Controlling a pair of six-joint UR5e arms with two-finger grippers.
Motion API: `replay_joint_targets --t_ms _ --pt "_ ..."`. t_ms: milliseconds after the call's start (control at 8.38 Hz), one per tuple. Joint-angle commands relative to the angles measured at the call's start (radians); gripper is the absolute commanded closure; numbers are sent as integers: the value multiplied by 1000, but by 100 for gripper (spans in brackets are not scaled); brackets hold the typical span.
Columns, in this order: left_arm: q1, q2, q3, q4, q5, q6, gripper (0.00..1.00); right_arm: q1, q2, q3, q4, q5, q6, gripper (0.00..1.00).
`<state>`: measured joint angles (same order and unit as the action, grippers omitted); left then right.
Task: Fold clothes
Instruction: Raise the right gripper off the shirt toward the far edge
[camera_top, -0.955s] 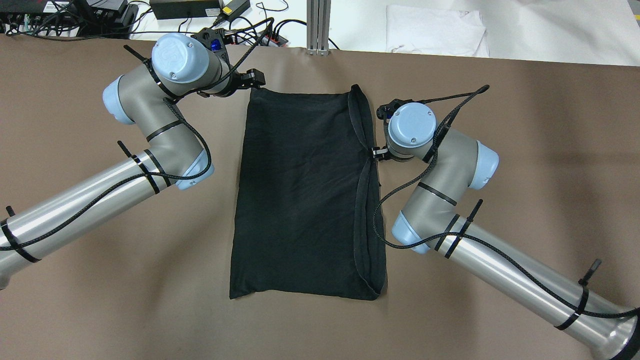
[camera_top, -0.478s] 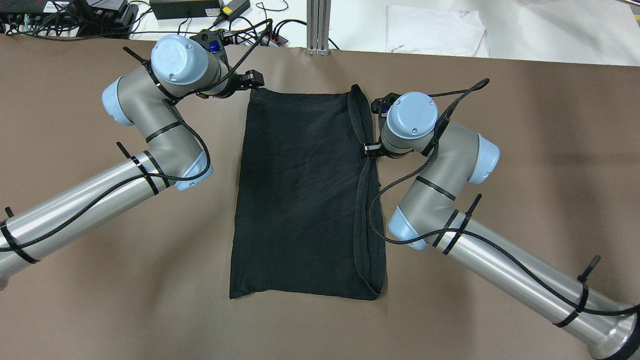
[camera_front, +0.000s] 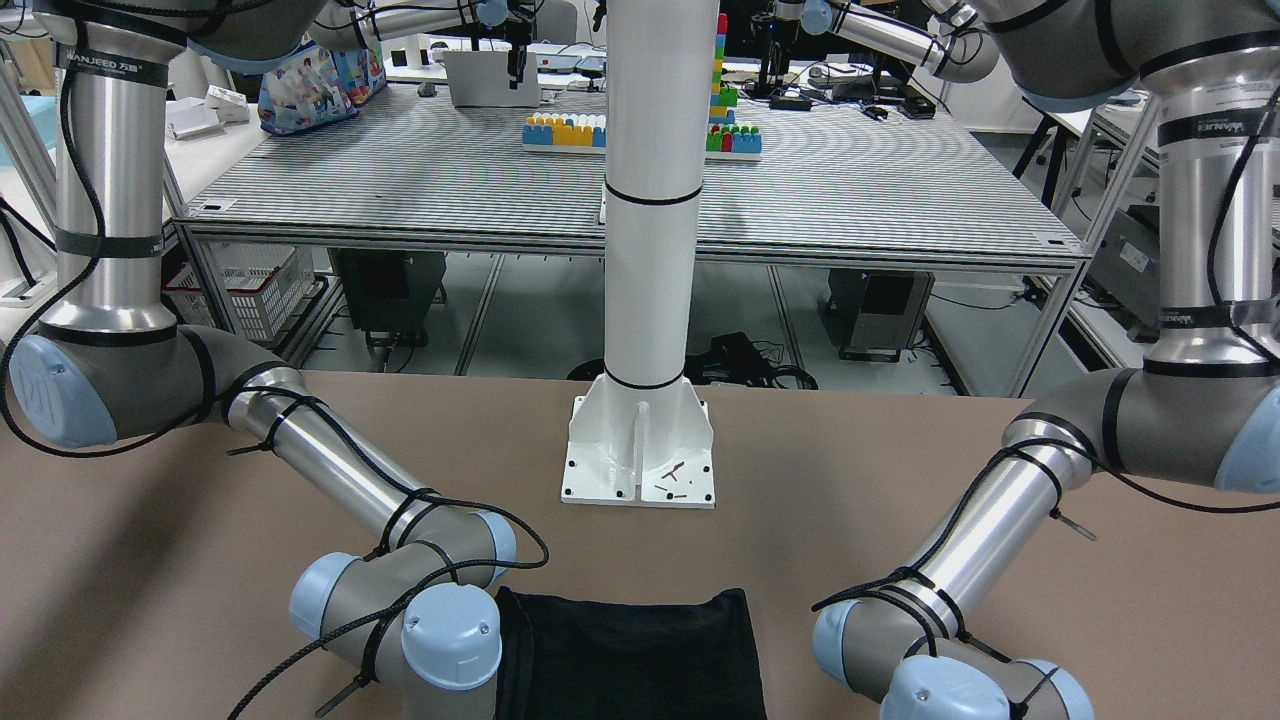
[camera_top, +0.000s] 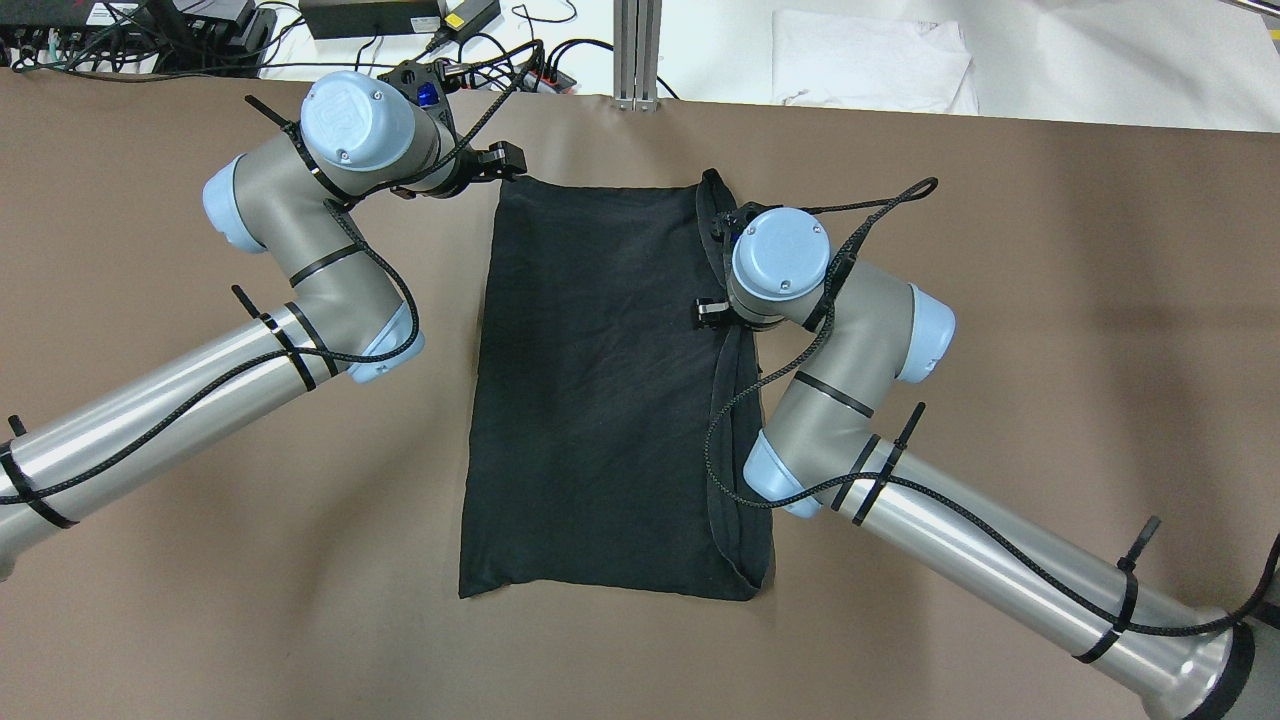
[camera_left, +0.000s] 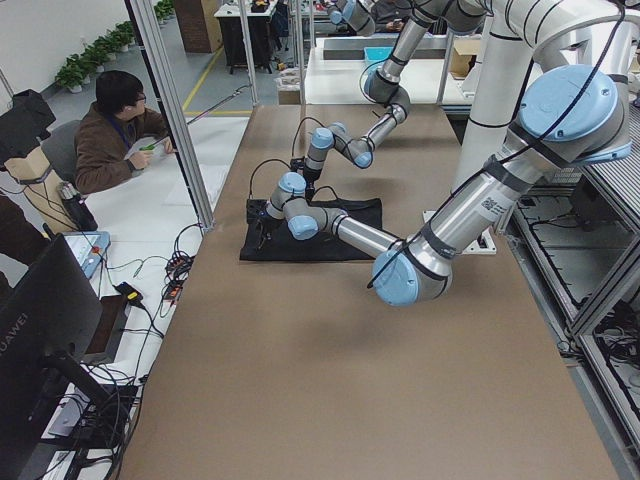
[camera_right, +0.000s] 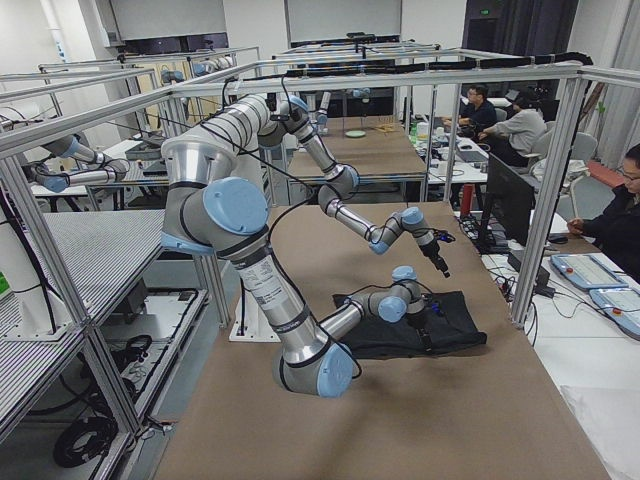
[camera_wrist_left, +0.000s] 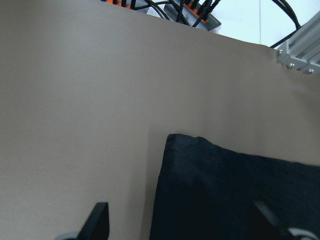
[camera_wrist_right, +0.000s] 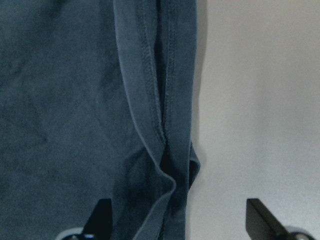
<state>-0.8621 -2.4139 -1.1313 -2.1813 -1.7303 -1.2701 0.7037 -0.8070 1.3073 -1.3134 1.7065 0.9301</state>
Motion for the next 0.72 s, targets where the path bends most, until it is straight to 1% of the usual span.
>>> replay_joint_targets --t_ms 0,358,597 --pt "2 3 1 0 0 0 0 10 11 -52 69 -38 -13 6" --pt "12 3 1 0 14 -3 0 23 -20 -51 74 -36 -53 6" --pt "21 -7 -1 0 17 -17 0 23 -87 -49 130 -35 -51 6"
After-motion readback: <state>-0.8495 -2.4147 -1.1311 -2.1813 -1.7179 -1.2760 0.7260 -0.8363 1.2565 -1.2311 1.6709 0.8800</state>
